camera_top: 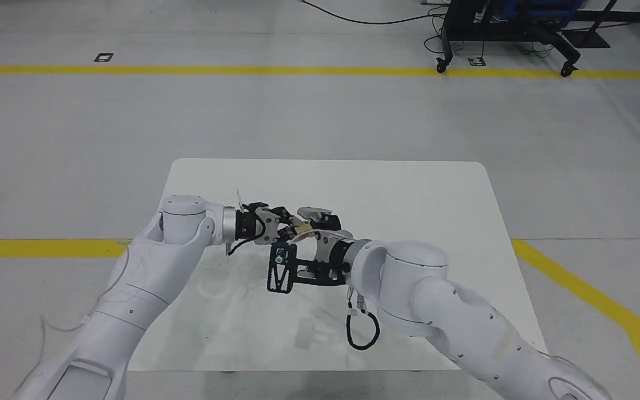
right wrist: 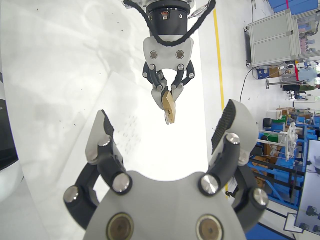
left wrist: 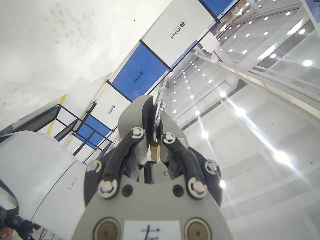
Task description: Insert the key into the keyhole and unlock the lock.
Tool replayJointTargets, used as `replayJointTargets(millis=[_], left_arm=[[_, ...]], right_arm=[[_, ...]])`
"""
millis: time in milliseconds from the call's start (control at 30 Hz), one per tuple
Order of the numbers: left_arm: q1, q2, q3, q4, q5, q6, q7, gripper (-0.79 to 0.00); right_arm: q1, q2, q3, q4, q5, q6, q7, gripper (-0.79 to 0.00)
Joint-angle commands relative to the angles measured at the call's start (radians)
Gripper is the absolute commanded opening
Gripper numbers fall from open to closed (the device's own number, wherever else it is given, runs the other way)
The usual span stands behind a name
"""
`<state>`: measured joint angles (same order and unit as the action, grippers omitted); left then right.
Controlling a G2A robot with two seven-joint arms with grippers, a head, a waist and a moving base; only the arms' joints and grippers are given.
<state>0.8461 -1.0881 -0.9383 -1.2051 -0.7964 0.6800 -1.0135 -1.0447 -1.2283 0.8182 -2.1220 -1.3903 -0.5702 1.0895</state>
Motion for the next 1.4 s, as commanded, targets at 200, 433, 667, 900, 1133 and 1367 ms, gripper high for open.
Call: replayJointTargets(millis=[200,433,667,900,1133,1367], left_arm=[[0.017,0.007,-0.033,-0.021,-0.002,-0.061,0.017,-0.785],[0.038,0.012,-0.054,-0.052,0.003,-0.110,0.032,-0.785],[0.055,0.015,-0.063,-0.077,0.013,-0.126,0.047,-0.785],[0.065,0.017,-0.072,-0.095,0.019,-0.156,0.045,-0.785],[0.079,0.020,-0.082,-0.114,0.028,-0.182,0.042,-0.785],[0.091,0.022,-0.091,-0.134,0.040,-0.206,0.054,-0.785]], right_arm=[[-0.104,0.024,0.238,0.155,0.597,-0.067,-0.313,-0.785],[-0.134,0.045,0.300,0.247,0.892,-0.097,-0.248,-0.785],[-0.093,0.048,0.278,0.322,0.941,-0.039,-0.214,-0.785],[-0.049,0.044,0.248,0.381,0.960,0.022,-0.231,-0.785],[-0.005,0.039,0.216,0.449,1.023,0.077,-0.208,-0.785],[0.015,0.038,0.208,0.459,1.114,0.052,-0.208,-0.785]])
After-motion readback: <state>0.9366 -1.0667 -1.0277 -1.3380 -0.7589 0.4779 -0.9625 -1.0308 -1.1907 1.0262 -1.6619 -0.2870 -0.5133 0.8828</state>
